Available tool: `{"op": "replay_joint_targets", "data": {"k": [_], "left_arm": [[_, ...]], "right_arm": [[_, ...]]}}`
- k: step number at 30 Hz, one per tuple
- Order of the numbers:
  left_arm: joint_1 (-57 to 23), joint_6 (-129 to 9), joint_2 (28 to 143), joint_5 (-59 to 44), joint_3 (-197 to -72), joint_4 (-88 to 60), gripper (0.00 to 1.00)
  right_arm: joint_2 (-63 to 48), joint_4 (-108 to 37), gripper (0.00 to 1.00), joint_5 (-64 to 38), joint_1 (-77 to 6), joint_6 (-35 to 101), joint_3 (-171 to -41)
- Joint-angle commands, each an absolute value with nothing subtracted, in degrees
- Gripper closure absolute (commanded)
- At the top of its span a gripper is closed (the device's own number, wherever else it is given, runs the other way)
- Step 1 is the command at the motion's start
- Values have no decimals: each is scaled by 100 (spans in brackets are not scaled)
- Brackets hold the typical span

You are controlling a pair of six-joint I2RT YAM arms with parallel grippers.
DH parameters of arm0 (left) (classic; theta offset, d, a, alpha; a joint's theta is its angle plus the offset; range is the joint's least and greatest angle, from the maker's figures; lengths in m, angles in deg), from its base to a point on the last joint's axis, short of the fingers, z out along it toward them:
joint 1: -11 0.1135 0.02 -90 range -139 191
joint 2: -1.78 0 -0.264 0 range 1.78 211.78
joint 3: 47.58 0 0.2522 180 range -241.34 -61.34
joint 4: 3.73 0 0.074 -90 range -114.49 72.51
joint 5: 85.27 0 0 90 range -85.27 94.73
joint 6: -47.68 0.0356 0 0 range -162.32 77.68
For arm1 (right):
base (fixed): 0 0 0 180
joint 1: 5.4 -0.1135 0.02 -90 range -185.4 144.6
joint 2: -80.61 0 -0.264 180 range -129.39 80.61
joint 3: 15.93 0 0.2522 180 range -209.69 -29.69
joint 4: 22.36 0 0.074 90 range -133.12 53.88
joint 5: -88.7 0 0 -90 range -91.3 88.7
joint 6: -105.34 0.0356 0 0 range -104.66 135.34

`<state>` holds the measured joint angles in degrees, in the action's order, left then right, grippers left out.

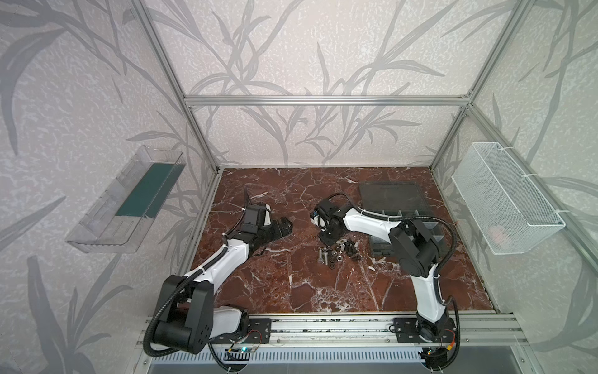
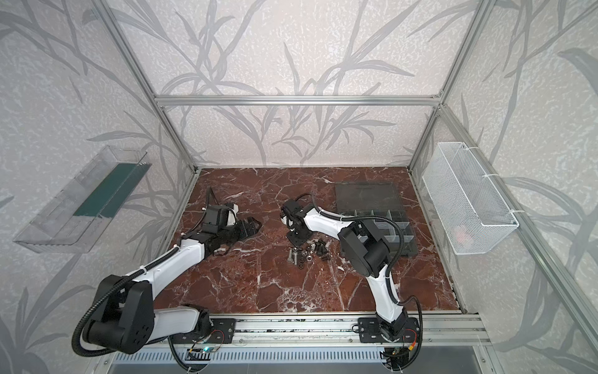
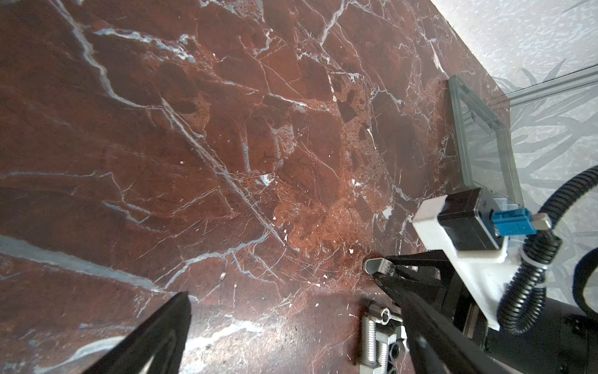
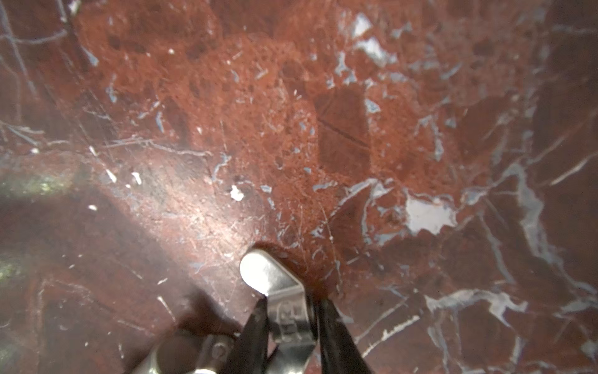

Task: Sort the screws and nuts into containers
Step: Pick up the nut from the center of the table, then place the nut into the container.

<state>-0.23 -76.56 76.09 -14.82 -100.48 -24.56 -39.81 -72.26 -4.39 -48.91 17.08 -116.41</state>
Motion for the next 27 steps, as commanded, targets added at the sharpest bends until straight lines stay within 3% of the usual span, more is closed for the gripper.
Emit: {"op": "replay_joint_targets", "data": {"k": [1,8,19,27], "left_arm": [[10,-7588,7442,-1399,-10048,-2550,1],[10,-7586,7413,-1390,-10028,-2558,1],[18,-7586,7396,-1417,-10019,-2559,1],[19,-7624,7409,-1462,-10019,-2517,1]], "right_arm": [[-4147,-7229,78,-527,-4917,1657,-11593],[-3858,-6994,100,-592,-4901,1803,-11369],[-2412,-6884,100,-752,-4317,2232,-10737],[-1443,-7621,100,166,-3466,2520,-10321]]}}
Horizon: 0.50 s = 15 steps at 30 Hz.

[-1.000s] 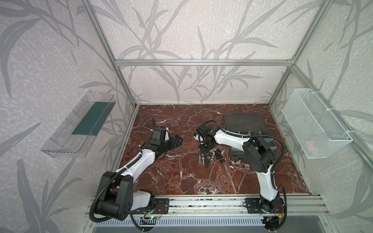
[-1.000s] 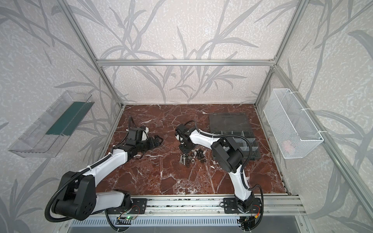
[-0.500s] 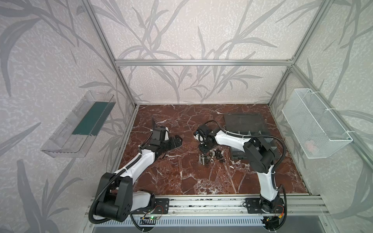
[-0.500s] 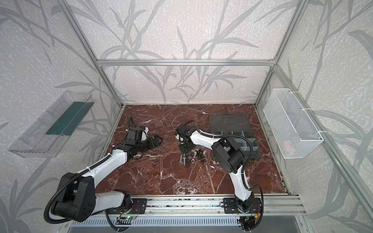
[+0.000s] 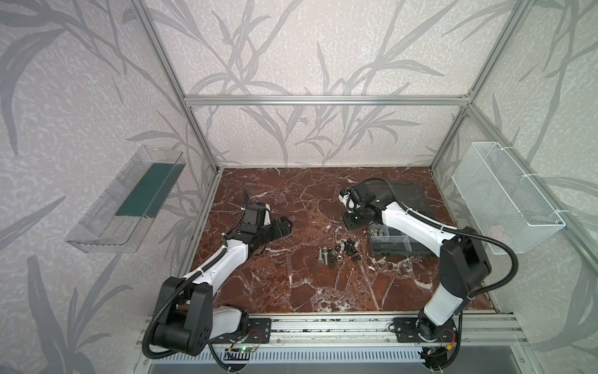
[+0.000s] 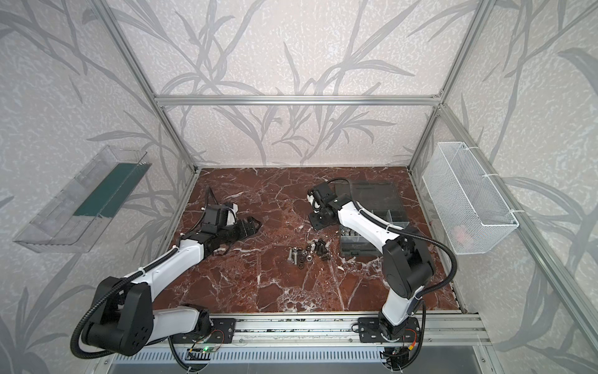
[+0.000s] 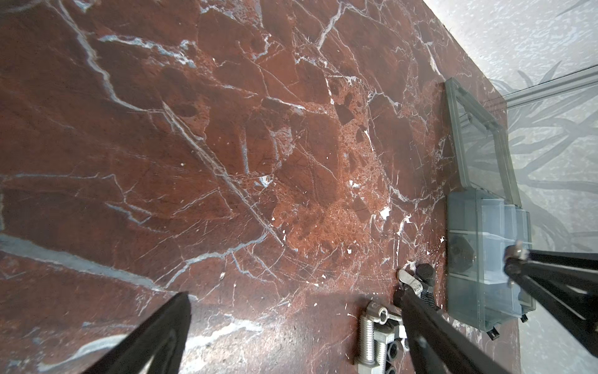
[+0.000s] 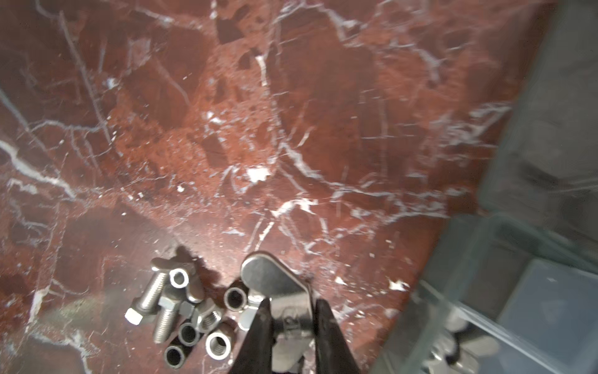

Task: Sort the screws and nuts into containers
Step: Place the nut into the container.

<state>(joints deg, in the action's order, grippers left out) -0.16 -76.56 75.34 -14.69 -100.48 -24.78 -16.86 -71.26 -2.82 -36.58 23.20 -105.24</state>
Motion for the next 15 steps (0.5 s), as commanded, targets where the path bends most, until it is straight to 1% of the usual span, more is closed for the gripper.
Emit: {"op": "replay_joint_targets", "data": {"k": [1,8,15], "left_arm": [[18,-7623,7412,-1461,-10019,-2511,1],[10,-7644,7410,-1489,-10019,-2500,1],[13,-7675,7452,-1524,-10060,-2480,1]], "right_arm": [[-1357,-7663,100,235,-3323,2572,-10238],[-1042,-7735,100,270,-2623,2790,-9839],[-1180,-7795,100,300,-2456,2790,-9769]]}}
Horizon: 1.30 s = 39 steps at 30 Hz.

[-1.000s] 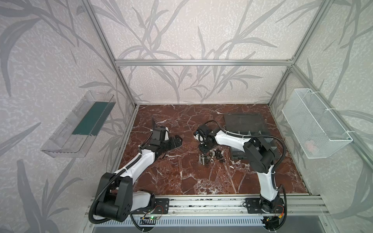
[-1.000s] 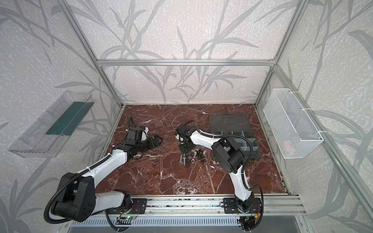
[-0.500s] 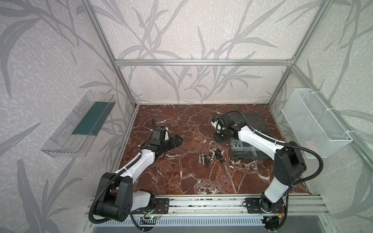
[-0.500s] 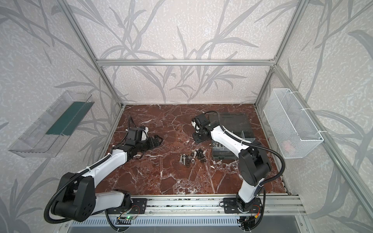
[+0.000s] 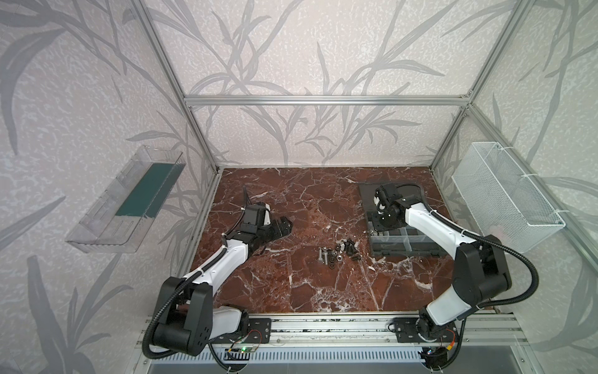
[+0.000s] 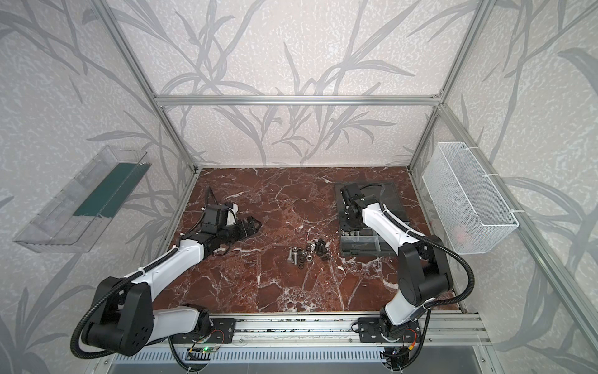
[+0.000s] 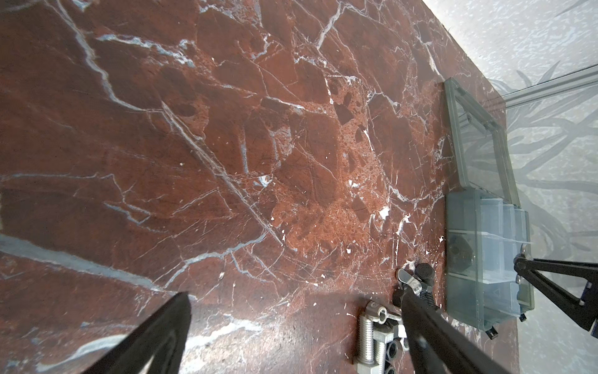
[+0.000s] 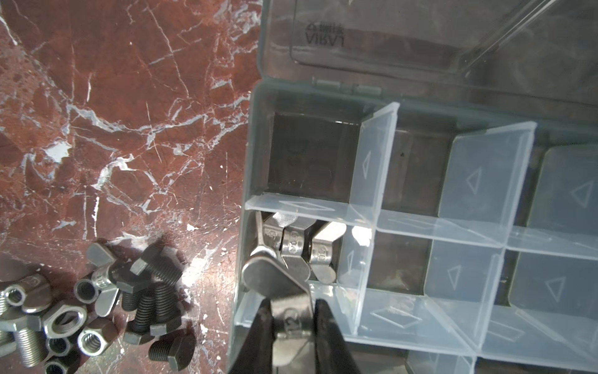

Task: Sort the screws and nuts into containers
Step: Place the nut into the container.

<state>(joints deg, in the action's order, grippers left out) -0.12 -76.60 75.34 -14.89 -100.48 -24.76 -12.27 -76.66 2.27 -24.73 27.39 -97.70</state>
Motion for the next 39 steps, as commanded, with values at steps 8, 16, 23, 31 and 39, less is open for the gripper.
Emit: {"op": "replay_joint_targets", "data": {"k": [8,16,23,31,39], "left_arm": [[18,-7685,7510,-1548,-10115,-2473,1],[14,-7669,7557,-1566,-10143,-2473,1],[14,-7668,7535,-1549,-10126,-2480,1],[12,-7664,7521,-1533,-10116,-2488,1],[17,-7655,7460,-1487,-10090,-2525,1]], "right_arm": [[-1402,-7731,100,340,-2434,2791,-9742],[-1576,-7638,100,367,-2382,2779,-9736],[-1686,-7617,100,388,-2343,2738,-9804],[-1927,-7555,100,376,-2325,2702,-9876],[-2077,-7624,77,398,-2323,2694,-10015]]}}
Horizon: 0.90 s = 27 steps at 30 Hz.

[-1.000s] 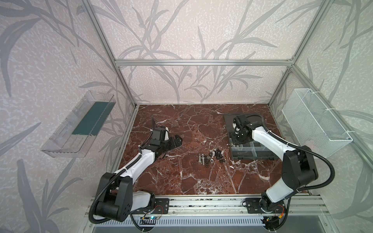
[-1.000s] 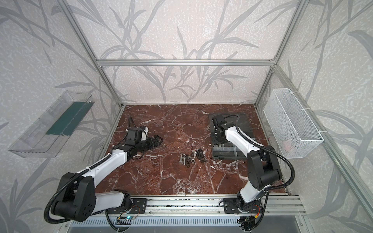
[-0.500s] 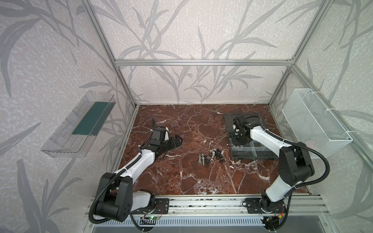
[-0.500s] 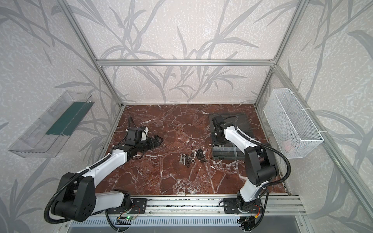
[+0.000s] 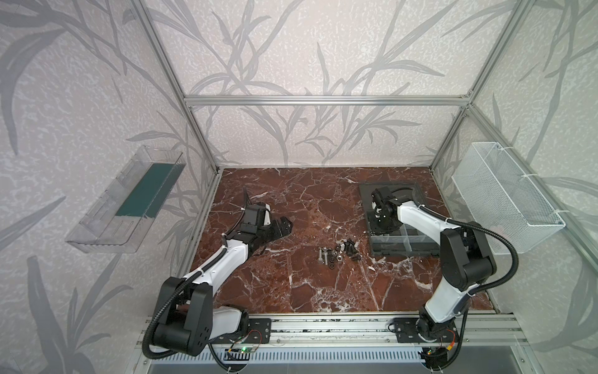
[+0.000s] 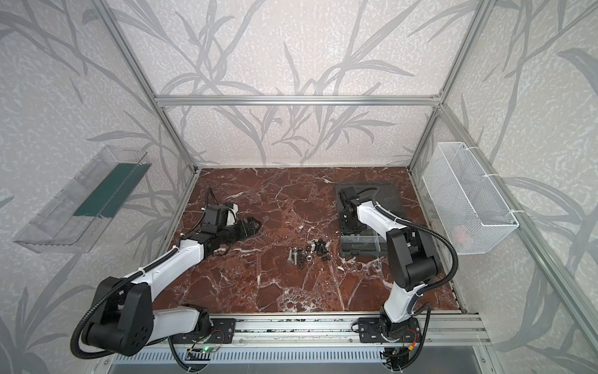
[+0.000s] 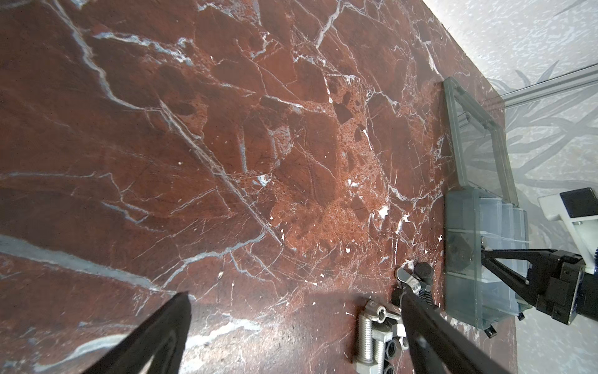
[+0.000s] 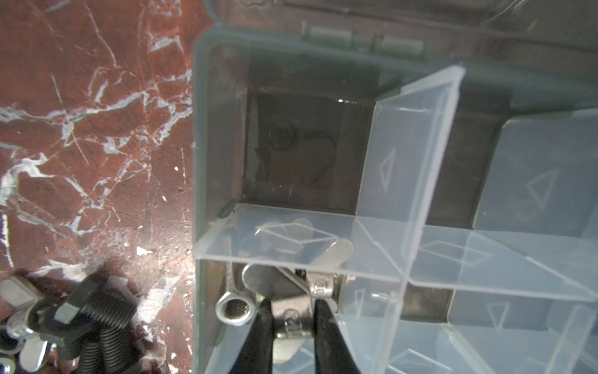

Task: Sort the screws and nuts into containers
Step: Place the nut into the container.

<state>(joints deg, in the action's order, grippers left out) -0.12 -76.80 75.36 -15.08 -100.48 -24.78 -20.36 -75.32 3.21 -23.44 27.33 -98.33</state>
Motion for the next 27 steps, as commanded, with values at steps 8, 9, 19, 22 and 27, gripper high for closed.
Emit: {"op": "replay_joint_targets", "data": {"k": [8,9,19,22,27], "left_arm": [[12,-7646,7458,-1478,-10096,-2538,1],[11,-7644,7468,-1478,-10098,-2536,1],[14,-7664,7495,-1499,-10095,-2498,1],[18,-7670,7501,-1497,-10088,-2498,1],[14,-7663,7483,-1505,-10082,-2513,1]], "right_arm": [[-1484,-7709,58,474,-2324,2554,-9883],[-1384,-7733,57,400,-2324,2499,-9880],[-272,-7527,51,-1337,-2686,1895,-9707],[-184,-7503,49,-1496,-3027,1800,-9715],[-339,-7288,48,-1393,-3612,1619,-9719]]}}
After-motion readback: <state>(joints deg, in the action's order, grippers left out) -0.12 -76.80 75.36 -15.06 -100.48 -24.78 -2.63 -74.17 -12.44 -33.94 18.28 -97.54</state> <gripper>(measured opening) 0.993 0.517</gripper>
